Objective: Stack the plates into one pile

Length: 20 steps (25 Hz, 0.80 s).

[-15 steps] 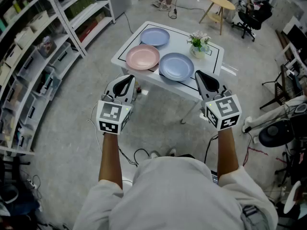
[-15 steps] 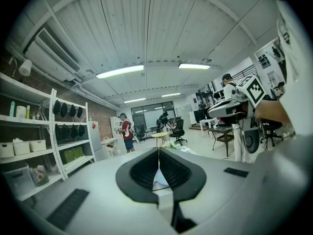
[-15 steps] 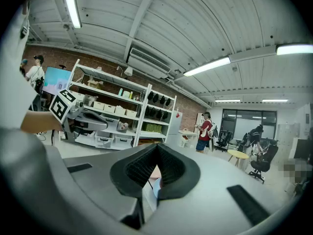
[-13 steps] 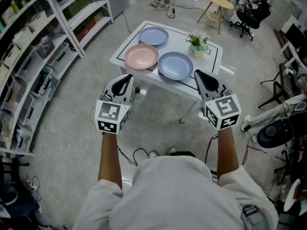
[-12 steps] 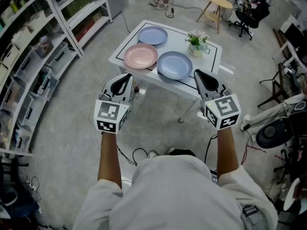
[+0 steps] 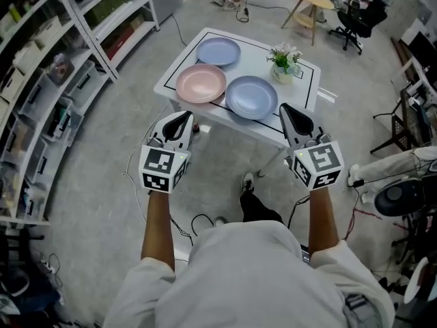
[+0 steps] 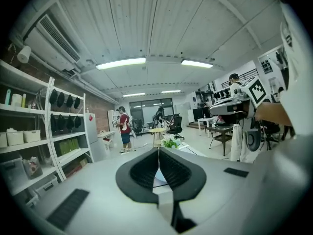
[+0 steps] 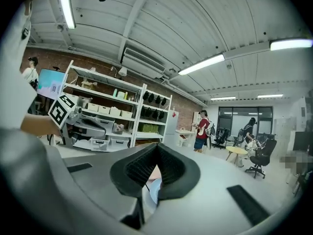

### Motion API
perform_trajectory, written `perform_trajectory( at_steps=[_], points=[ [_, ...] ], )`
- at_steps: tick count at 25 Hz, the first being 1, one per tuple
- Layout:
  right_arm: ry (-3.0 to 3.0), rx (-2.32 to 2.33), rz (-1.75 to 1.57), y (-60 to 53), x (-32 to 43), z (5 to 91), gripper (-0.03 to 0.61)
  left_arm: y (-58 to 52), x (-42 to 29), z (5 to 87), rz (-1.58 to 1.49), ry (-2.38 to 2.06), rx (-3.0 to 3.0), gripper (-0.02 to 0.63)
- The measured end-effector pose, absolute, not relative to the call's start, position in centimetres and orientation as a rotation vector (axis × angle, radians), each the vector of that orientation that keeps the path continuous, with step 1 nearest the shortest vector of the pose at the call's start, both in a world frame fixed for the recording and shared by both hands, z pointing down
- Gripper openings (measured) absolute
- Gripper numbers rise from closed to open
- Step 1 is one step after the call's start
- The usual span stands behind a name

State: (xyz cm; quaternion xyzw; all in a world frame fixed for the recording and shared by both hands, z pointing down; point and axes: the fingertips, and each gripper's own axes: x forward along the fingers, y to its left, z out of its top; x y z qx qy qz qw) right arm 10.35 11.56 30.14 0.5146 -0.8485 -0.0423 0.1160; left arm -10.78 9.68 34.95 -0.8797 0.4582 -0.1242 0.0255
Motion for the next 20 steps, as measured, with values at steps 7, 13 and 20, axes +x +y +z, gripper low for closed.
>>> perform_trajectory(
  at_steps=[7, 13, 20],
  points=[
    [-2.568, 1.471, -0.126, 1.8, 12.7, 31.8, 0.014, 1.2, -8.8, 35.9, -0.447, 1.428, -2.691, 0.020],
    [-2.578, 1.451, -0.104, -8.4, 17.6, 32.8, 0.012, -8.4, -3.6, 35.6, -0.485, 1.475, -2.679, 0.020],
    [-2.593, 1.421, -0.012, -16.2, 21.5, 35.8, 0.012, -17.4, 2.5, 39.1, -0.589, 1.398, -2.749, 0.021]
  ],
)
